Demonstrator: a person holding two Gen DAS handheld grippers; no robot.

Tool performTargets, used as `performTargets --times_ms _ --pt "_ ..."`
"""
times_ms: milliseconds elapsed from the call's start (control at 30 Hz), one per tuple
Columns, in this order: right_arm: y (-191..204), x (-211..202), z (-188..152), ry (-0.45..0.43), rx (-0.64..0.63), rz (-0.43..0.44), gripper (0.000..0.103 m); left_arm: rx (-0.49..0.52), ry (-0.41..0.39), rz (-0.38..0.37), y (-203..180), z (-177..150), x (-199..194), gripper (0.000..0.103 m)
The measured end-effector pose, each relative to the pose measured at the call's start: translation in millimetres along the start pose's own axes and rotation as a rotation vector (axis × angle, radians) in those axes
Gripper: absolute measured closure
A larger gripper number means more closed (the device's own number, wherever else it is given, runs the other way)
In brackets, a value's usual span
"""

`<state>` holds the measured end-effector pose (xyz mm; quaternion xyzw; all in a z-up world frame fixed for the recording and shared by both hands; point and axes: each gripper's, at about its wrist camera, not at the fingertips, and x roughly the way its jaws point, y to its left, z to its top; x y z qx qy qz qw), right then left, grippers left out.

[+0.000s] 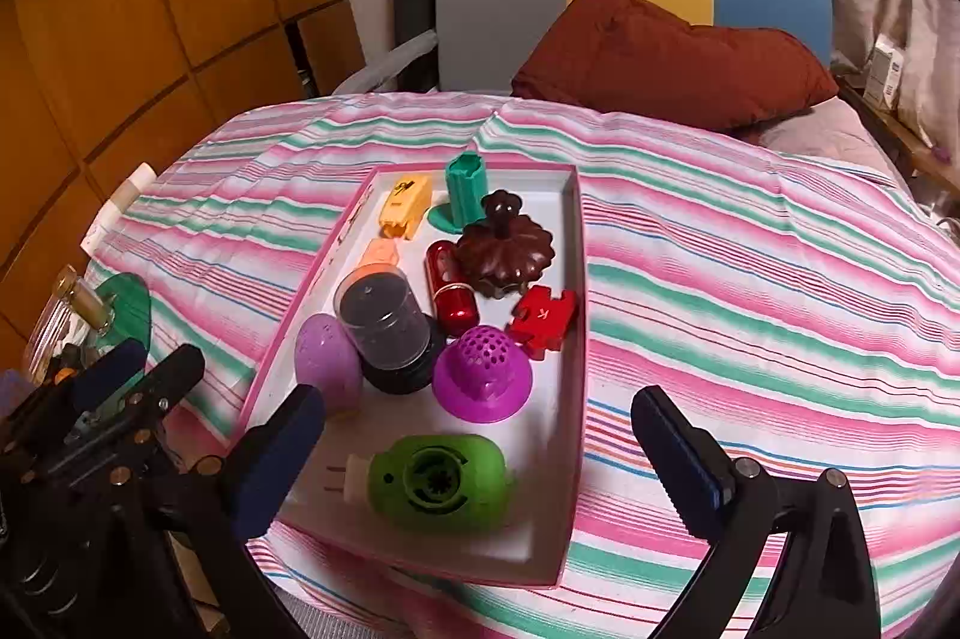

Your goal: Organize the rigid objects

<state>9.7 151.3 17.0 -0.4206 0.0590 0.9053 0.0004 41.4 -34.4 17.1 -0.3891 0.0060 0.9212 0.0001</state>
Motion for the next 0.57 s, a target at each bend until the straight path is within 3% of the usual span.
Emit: performTargets --times_ms 167,567 --pt "-4 2 2 0.006 0.023 -0.012 0.000 0.024 0.077 0.022 -6 2 6 0.052" --pt "-8 5 0 0.012 0.036 -0.016 0.000 0.116 -0.009 0.065 -25 -1 -6 0.052"
